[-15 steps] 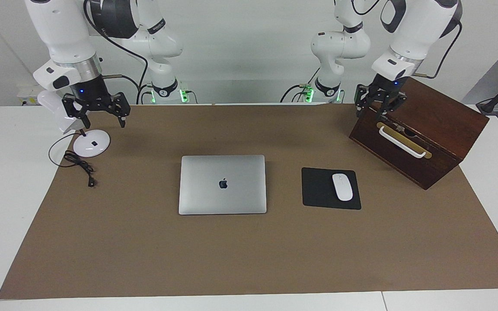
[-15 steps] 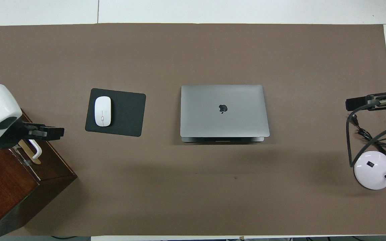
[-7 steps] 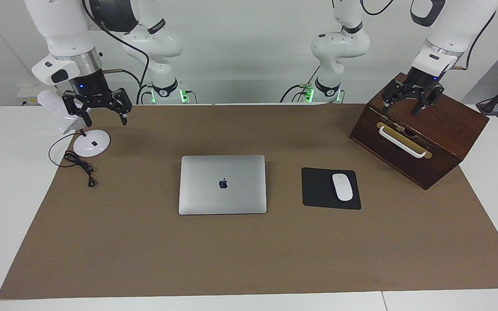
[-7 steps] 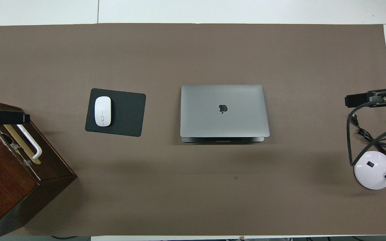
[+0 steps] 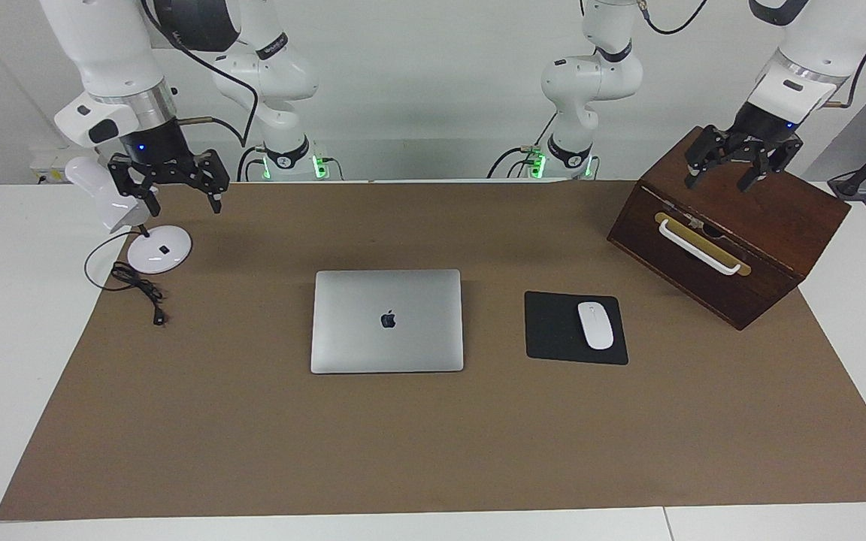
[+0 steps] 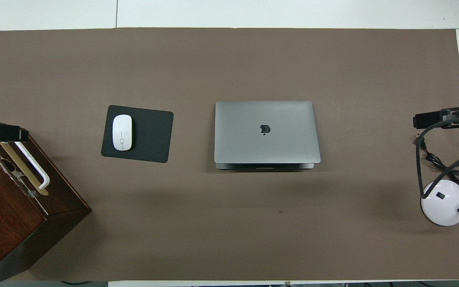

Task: Close laptop with both arms

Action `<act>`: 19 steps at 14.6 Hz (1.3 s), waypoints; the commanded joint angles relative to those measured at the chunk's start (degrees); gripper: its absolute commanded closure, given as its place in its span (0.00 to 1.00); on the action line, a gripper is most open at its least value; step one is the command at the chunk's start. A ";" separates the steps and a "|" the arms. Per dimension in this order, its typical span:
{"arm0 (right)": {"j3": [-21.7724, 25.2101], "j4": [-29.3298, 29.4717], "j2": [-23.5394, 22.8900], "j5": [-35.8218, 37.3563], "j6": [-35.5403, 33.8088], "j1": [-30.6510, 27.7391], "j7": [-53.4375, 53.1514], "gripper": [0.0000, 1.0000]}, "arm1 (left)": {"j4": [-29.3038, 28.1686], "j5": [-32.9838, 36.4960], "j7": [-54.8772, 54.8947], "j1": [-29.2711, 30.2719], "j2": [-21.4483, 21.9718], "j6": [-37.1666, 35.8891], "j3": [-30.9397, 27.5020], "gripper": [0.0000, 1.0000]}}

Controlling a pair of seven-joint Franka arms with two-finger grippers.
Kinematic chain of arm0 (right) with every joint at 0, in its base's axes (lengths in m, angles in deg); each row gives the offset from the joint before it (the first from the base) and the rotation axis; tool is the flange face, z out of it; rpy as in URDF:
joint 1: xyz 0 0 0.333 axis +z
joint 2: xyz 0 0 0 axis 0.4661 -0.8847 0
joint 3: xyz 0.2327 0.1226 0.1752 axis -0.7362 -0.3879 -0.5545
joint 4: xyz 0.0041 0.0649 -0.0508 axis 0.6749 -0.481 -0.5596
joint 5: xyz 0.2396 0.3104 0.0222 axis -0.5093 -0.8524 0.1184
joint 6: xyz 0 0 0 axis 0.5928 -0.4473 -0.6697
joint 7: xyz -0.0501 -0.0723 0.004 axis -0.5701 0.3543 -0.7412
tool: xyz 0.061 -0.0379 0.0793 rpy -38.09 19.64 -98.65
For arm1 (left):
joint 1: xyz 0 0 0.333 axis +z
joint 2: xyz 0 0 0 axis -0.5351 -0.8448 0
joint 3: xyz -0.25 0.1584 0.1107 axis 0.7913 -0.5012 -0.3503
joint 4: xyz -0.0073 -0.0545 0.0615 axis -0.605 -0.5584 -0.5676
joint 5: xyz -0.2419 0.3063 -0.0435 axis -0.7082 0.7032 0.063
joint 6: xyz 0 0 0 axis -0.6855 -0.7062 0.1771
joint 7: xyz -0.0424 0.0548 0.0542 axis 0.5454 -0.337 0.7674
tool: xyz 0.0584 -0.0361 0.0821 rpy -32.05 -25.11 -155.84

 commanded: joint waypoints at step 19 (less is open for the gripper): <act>6.20 3.98 -1.17 -3.66 -4.74 0.29 3.04 0.00 | -0.10 3.20 -5.94 -0.64 -4.72 0.37 1.07 0.00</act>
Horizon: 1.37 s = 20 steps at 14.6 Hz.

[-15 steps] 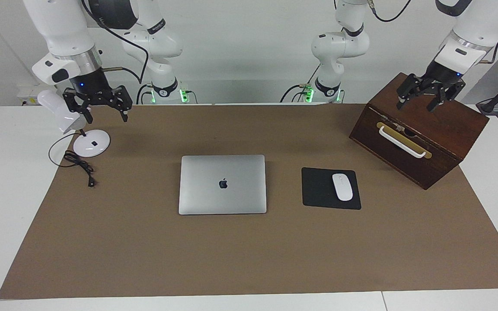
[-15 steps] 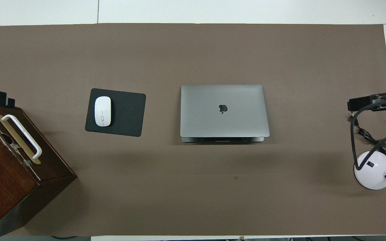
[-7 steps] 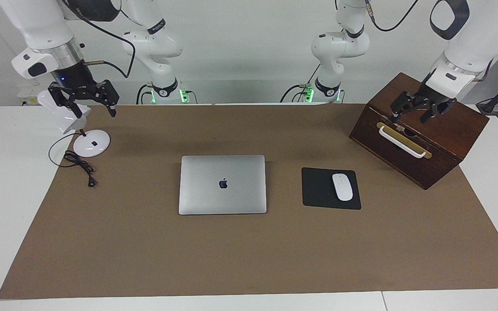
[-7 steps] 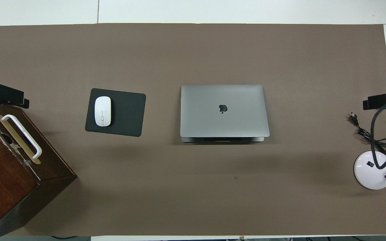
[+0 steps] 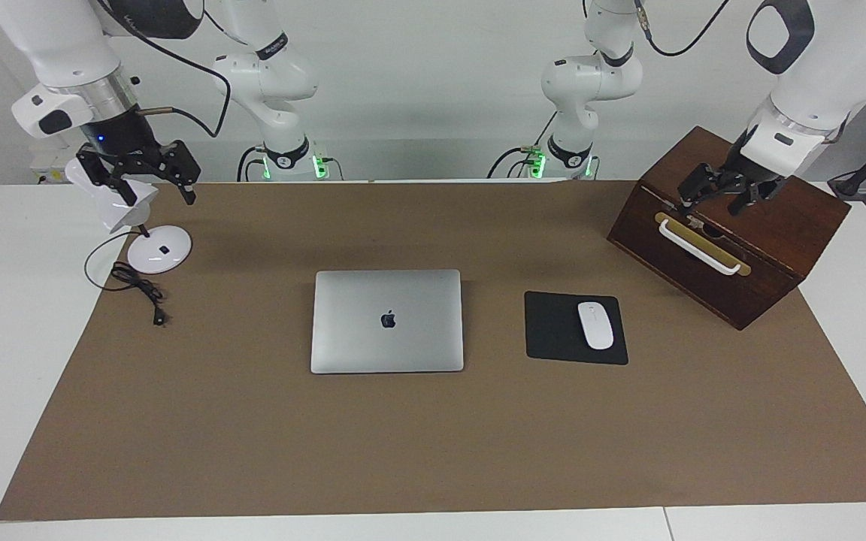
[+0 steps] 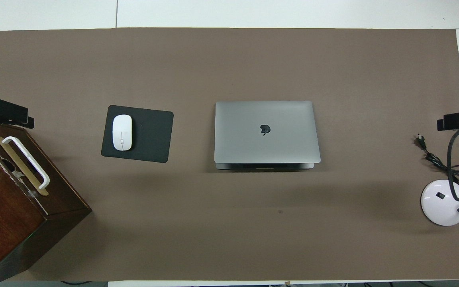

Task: Close laptop with both arms

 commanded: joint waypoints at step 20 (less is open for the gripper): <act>-0.18 0.41 -0.70 -0.39 -1.01 -0.24 1.82 0.00 | -1.73 2.54 -0.25 -0.20 0.99 1.47 0.11 0.00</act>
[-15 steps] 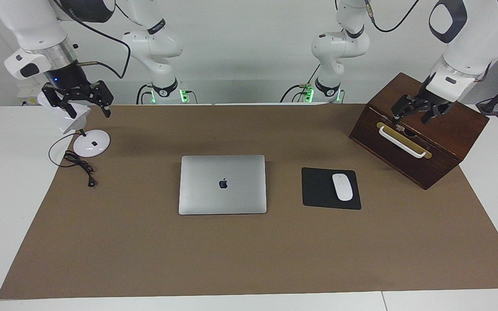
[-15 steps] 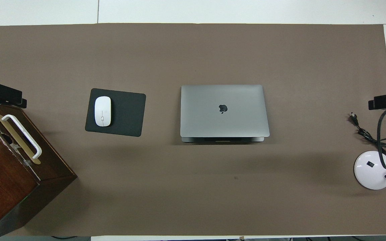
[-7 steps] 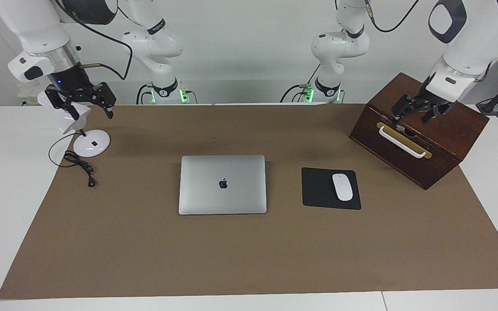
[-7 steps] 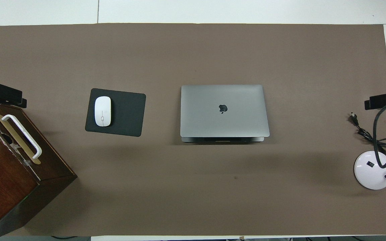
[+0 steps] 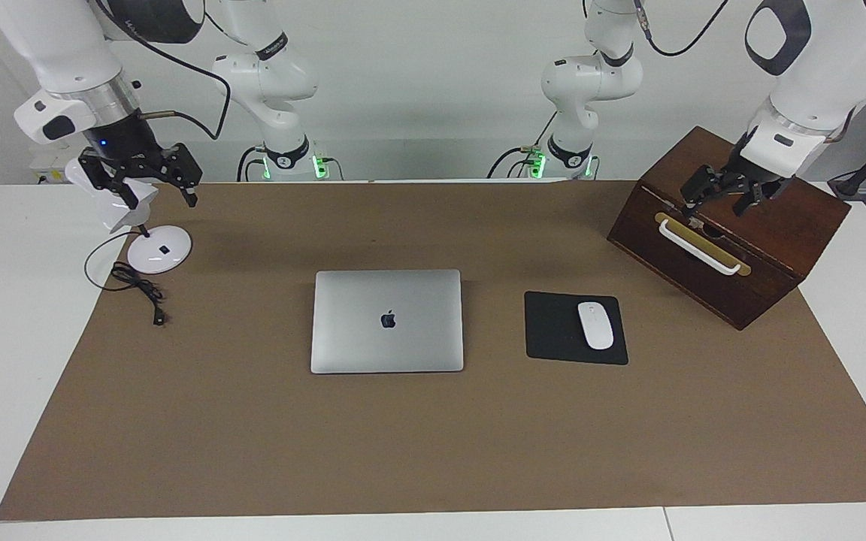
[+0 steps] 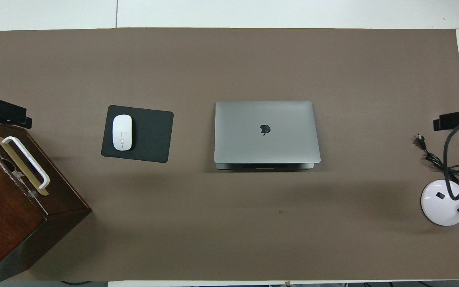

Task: Close laptop with both arms

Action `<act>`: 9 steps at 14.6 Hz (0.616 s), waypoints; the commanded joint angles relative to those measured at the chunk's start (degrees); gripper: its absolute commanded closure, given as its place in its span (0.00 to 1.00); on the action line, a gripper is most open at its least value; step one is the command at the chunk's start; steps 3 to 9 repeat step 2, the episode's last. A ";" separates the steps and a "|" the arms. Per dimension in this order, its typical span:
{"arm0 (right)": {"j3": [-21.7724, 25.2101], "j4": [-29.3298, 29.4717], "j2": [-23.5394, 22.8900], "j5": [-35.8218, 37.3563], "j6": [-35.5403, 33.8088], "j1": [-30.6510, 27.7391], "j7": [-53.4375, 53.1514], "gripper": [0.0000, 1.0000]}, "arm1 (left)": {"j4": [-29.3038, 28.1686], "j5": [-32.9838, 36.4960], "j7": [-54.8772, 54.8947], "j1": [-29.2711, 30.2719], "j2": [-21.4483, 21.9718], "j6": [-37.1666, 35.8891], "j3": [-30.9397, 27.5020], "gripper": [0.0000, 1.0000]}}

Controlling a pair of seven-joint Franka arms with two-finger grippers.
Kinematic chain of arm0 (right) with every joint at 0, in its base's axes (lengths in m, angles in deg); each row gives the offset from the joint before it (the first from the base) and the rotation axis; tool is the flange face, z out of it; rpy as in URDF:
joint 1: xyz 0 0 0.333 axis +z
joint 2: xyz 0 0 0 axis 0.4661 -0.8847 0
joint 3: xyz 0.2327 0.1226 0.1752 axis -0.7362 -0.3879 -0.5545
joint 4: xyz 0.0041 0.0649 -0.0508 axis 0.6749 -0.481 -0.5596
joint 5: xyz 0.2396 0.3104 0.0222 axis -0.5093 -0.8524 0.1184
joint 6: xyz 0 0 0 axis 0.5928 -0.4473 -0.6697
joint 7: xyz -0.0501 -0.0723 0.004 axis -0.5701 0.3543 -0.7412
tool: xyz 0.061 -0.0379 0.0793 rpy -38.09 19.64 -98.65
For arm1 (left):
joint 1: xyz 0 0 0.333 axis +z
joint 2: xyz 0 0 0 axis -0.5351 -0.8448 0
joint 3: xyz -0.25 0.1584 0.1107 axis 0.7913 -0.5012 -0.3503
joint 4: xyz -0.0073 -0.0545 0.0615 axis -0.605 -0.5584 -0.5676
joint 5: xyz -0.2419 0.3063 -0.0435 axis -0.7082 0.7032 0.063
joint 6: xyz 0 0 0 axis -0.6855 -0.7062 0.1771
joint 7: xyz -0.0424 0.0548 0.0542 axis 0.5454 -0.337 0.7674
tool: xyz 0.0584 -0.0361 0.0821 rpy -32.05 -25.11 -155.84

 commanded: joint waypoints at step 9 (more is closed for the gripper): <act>0.06 -0.04 -0.01 -0.31 -1.00 -0.70 1.64 0.00 | -1.63 0.87 -0.34 -0.20 0.99 1.19 -0.07 0.00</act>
